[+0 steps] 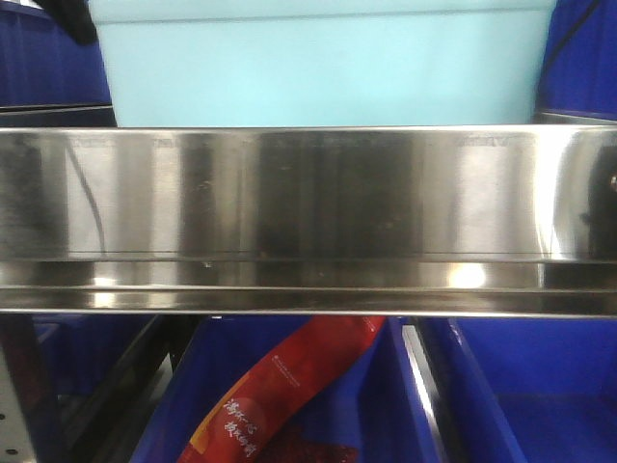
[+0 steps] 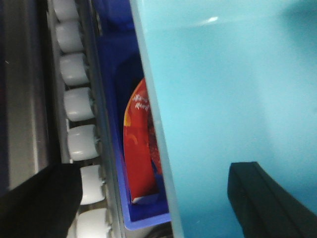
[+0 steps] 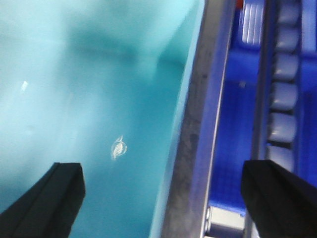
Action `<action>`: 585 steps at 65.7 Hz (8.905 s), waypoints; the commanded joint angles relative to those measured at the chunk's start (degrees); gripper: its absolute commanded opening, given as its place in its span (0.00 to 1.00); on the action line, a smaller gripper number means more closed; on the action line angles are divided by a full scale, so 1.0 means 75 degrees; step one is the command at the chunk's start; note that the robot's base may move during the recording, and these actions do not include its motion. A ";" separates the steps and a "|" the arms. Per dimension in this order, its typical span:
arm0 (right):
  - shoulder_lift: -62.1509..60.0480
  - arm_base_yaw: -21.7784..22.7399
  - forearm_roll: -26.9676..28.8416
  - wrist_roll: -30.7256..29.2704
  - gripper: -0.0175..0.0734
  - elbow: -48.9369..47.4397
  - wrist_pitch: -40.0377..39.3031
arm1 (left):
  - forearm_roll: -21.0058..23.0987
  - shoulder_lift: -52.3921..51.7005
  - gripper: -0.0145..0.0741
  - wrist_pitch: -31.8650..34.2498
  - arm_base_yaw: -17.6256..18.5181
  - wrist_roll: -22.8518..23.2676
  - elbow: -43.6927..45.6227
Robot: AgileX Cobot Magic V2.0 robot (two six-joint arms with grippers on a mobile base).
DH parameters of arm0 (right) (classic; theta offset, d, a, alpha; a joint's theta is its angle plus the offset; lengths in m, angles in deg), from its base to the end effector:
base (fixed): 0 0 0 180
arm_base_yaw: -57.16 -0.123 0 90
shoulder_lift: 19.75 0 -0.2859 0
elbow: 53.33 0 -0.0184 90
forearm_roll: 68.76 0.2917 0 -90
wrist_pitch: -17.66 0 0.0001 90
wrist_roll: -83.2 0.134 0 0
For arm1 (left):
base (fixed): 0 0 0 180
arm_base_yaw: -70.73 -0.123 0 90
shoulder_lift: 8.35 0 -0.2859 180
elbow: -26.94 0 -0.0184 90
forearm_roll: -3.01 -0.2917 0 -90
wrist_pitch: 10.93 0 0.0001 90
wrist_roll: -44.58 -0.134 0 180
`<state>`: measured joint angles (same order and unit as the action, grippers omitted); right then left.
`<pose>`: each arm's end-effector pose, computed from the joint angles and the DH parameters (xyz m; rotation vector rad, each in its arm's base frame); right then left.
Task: Fetch blue bin and place on conveyor start
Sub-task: 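Lift the light-blue bin with both grippers and pull it off the shelf, then hold the bin with both grippers while the base turns away from the rack, then carry the bin in both grippers while driving toward the red-framed conveyor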
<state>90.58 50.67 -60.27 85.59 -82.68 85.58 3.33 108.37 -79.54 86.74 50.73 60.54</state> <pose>0.4485 0.0695 0.3415 -0.0703 2.6004 0.2546 0.4605 -0.1329 0.3135 0.2272 2.6455 -0.1359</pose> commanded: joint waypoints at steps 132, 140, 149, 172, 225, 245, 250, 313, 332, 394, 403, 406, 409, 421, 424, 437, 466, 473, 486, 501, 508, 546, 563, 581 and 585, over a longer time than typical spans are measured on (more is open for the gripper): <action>-0.3099 -0.0002 -0.0298 0.0031 0.03 -0.0089 -0.0541 | 0.0104 -0.3326 0.04 0.0712 0.0584 0.0065 0.0104; -0.3099 -0.0002 -0.0298 0.0031 0.03 -0.0089 -0.0541 | 0.0073 -0.3326 0.04 0.0712 0.0584 0.0065 0.0104; -0.3099 -0.0002 -0.0298 0.0031 0.03 -0.0089 -0.0541 | 0.0073 -0.3326 0.04 0.0712 0.0584 0.0065 0.0104; -0.3099 -0.0002 -0.0298 0.0031 0.03 -0.0089 -0.0541 | 0.0073 -0.3326 0.04 0.0712 0.0584 0.0065 0.0104; -0.3099 -0.0002 -0.0298 0.0031 0.03 -0.0089 -0.0541 | 0.0073 -0.3326 0.04 0.0712 0.0584 0.0065 0.0104; -0.3099 -0.0002 -0.0298 0.0031 0.03 -0.0089 -0.0541 | 0.0073 -0.3326 0.04 0.0712 0.0584 0.0065 0.0104; -0.3099 -0.0002 -0.0298 0.0031 0.03 -0.0089 -0.0541 | 0.0073 -0.3326 0.04 0.0712 0.0584 0.0065 0.0104; -0.3099 -0.0002 -0.0298 0.0031 0.03 -0.0089 -0.0541 | 0.0057 -0.3326 0.04 0.0725 0.0584 0.0065 0.0104; -0.3099 -0.0002 -0.0298 0.0031 0.03 -0.0089 -0.0541 | 0.0057 -0.3326 0.04 0.0725 0.0584 0.0065 0.0104; -0.3099 -0.0002 -0.0298 0.0031 0.03 -0.0089 -0.0541 | 0.0057 -0.3326 0.04 0.0725 0.0584 0.0065 0.0104; -0.3099 -0.0002 -0.0298 0.0031 0.03 -0.0089 -0.0541 | 0.0057 -0.3326 0.04 0.0725 0.0584 0.0065 0.0104; -0.3099 -0.0002 -0.0298 0.0031 0.03 -0.0089 -0.0541 | 0.0057 -0.3326 0.04 0.0725 0.0584 0.0065 0.0104; -0.3099 -0.0002 -0.0298 0.0031 0.03 -0.0089 -0.0541 | 0.0057 -0.3326 0.04 0.0725 0.0584 0.0065 0.0104; -0.3099 -0.0002 -0.0298 0.0031 0.03 -0.0089 -0.0541 | 0.0057 -0.3326 0.04 0.0725 0.0584 0.0065 0.0104; -0.3099 -0.0002 -0.0298 0.0031 0.03 -0.0089 -0.0541 | 0.0057 -0.3326 0.04 0.0725 0.0584 0.0065 0.0104; -0.3099 -0.0002 -0.0298 0.0031 0.03 -0.0089 -0.0541 | 0.0023 -0.3326 0.04 0.0723 0.0584 0.0065 0.0104; -0.3099 -0.0002 -0.0298 0.0031 0.03 -0.0089 -0.0541 | -0.0182 -0.3326 0.04 0.0723 0.0584 0.0065 0.0104; -0.3099 -0.0002 -0.0298 0.0031 0.03 -0.0089 -0.0541 | -0.0197 -0.3326 0.04 0.0723 0.0584 0.0065 0.0104; -0.3099 -0.0002 -0.0298 0.0031 0.03 -0.0089 -0.0553 | -0.0265 -0.3326 0.04 0.0723 0.0584 0.0065 0.0104; -0.3084 -0.0002 -0.0298 0.0031 0.03 -0.0089 -0.0569 | -0.0280 -0.3326 0.04 0.0723 0.0584 0.0065 0.0104; -0.3083 -0.0002 -0.0298 0.0031 0.03 -0.0089 -0.0588 | -0.0280 -0.3326 0.04 0.0723 0.0584 0.0065 0.0104; -0.3083 -0.0002 -0.0298 0.0031 0.03 -0.0089 -0.0588 | -0.0311 -0.3326 0.04 0.0723 0.0584 0.0065 0.0104; -0.3083 -0.0002 -0.0298 0.0031 0.03 -0.0089 -0.0588 | -0.0311 -0.3326 0.04 0.0723 0.0584 0.0065 0.0104; -0.3083 -0.0002 -0.0298 0.0031 0.03 -0.0089 -0.0588 | -0.0506 -0.3326 0.04 0.0723 0.0569 0.0065 0.0104; -0.3083 -0.0002 -0.0298 0.0031 0.03 -0.0089 -0.0588 | -0.0659 -0.3326 0.04 0.0723 0.0569 0.0065 0.0104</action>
<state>68.20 50.22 -59.56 87.28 -82.93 82.90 1.59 84.54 -75.84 90.97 52.10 60.92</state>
